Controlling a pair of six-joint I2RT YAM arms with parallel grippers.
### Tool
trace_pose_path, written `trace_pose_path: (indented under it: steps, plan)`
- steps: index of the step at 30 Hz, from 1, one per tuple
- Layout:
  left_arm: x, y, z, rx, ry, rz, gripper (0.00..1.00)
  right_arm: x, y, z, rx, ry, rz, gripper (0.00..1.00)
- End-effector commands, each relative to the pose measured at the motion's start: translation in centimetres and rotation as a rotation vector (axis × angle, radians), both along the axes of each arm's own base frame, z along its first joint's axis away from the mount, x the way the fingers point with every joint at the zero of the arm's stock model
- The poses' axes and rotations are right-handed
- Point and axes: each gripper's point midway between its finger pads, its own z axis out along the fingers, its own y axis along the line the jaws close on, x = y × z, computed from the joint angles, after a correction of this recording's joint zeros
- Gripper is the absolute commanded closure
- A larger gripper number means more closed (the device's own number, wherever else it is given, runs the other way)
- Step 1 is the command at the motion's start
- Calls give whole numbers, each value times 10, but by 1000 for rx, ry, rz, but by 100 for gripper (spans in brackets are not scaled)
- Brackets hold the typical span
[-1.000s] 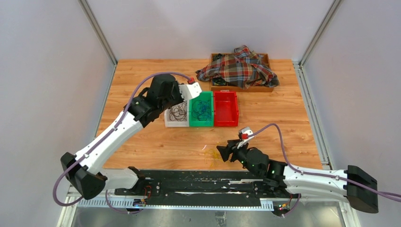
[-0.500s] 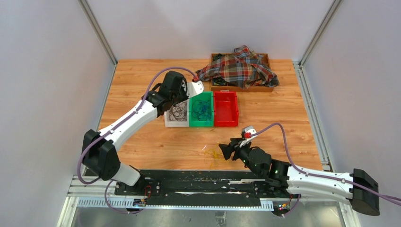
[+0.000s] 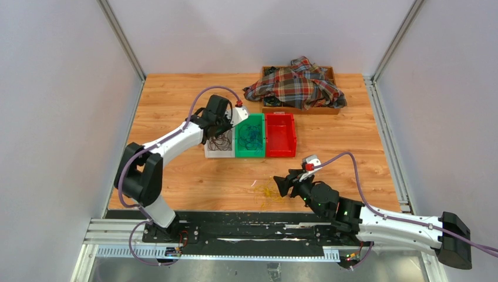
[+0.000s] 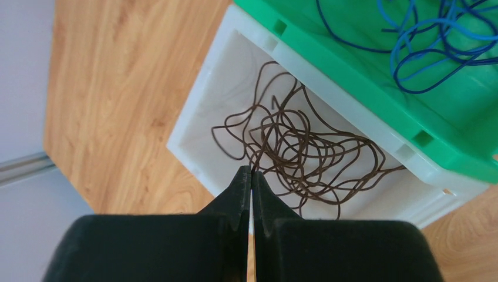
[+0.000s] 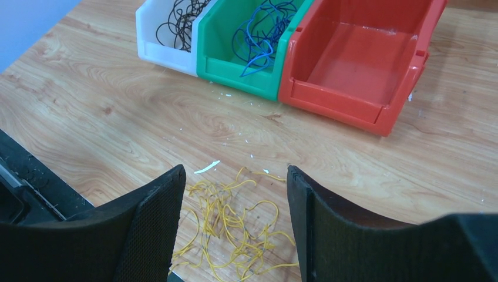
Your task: Untangle the cables
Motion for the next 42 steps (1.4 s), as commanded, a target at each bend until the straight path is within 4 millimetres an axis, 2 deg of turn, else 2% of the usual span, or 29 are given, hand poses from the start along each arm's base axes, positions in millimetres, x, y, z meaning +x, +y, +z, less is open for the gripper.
trace_pose_path:
  steps: [1,5,8,12,15,20,24,25,29,33,39,42]
  plan:
    - [8,2,-22,-27,17,41,100,2,1,19,17,-28,-15,36]
    - [4,-6,-34,-68,68,42,98,4,-1,21,14,-34,-32,36]
    - [3,-12,-29,-89,106,40,75,6,-2,23,21,-34,-46,34]
    - [3,-16,-5,-135,126,39,46,8,-5,24,9,-28,-69,31]
    - [-1,-19,21,-167,139,20,32,9,-6,22,-23,-12,-77,30]
    - [-23,-21,56,-195,194,-35,7,10,-8,14,-98,48,-92,28]
    - [-50,-29,73,-279,245,-78,5,6,-8,2,-155,109,-81,28]
    - [-57,-32,75,-304,259,-88,1,5,-8,-3,-165,126,-78,28]
    - [-83,-35,80,-355,322,-107,2,-2,-1,-24,-222,197,-24,30]
    - [-95,-29,83,-354,337,-97,2,-1,-8,-48,-308,271,-44,36]
    - [-111,-21,83,-338,358,-106,2,6,-28,-65,-315,349,-133,46]
    - [-118,-21,84,-343,364,-119,1,5,-30,-74,-284,386,-117,47]
